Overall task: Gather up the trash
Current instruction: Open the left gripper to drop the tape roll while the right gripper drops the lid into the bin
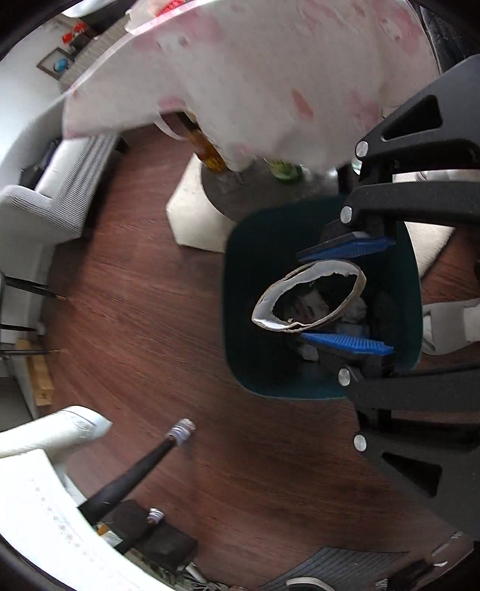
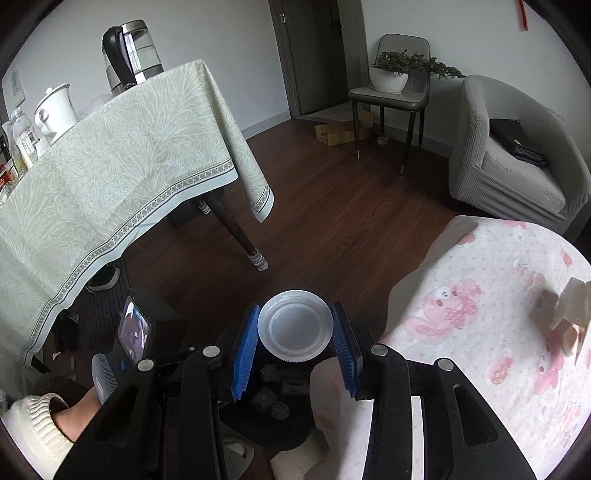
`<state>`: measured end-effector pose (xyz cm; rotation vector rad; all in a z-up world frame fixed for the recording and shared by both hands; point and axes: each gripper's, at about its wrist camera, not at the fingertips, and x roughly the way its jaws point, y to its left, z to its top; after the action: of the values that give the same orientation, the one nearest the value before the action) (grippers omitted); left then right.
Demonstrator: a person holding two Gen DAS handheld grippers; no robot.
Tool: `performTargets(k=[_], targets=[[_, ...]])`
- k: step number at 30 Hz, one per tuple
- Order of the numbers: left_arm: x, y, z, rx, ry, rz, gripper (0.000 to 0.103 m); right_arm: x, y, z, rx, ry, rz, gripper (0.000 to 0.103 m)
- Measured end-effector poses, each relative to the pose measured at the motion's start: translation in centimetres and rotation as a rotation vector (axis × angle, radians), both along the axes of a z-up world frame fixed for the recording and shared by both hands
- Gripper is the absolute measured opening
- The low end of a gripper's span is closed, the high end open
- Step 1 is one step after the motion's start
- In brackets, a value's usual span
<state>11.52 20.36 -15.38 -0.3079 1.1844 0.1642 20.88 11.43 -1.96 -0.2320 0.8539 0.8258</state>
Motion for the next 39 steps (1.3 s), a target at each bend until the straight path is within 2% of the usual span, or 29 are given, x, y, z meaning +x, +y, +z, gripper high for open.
performTargets(k=[5, 10, 14, 17, 22, 29, 39], targets=[[-0.7, 0.6, -2.1, 0.019, 0.057, -0.01, 0.037, -0.3, 2.3, -1.6, -0.04, 0.015, 0.031, 0.04], [-1.3, 1.5, -2.6, 0.023, 0.061, -0.007, 0.041, 0.1, 4.3, -3.3, -0.077, 0.04, 0.04, 0.04], [-2.1, 2.6, -1.7, 0.016, 0.025, -0.001, 0.054, 0.4, 5.7, -4.8, -0.102, 0.064, 0.042, 0.04], [-2.5, 3.6, -1.3, 0.011, 0.005, 0.012, 0.058, 0.5, 6.3, -5.4, -0.113, 0.076, 0.043, 0.04], [-3.5, 5.0, 0.3, 0.021, -0.033, 0.042, 0.061, 0.7, 7.7, -7.1, -0.136, 0.108, 0.047, 0.04], [-5.0, 6.8, 4.6, 0.056, -0.148, 0.079, 0.061, 0.5, 9.0, -10.0, -0.193, 0.151, 0.05, 0.04], [-5.5, 6.5, 9.7, 0.094, -0.286, 0.067, 0.051, -0.8, 10.0, -15.0, -0.276, 0.193, 0.079, 0.04]])
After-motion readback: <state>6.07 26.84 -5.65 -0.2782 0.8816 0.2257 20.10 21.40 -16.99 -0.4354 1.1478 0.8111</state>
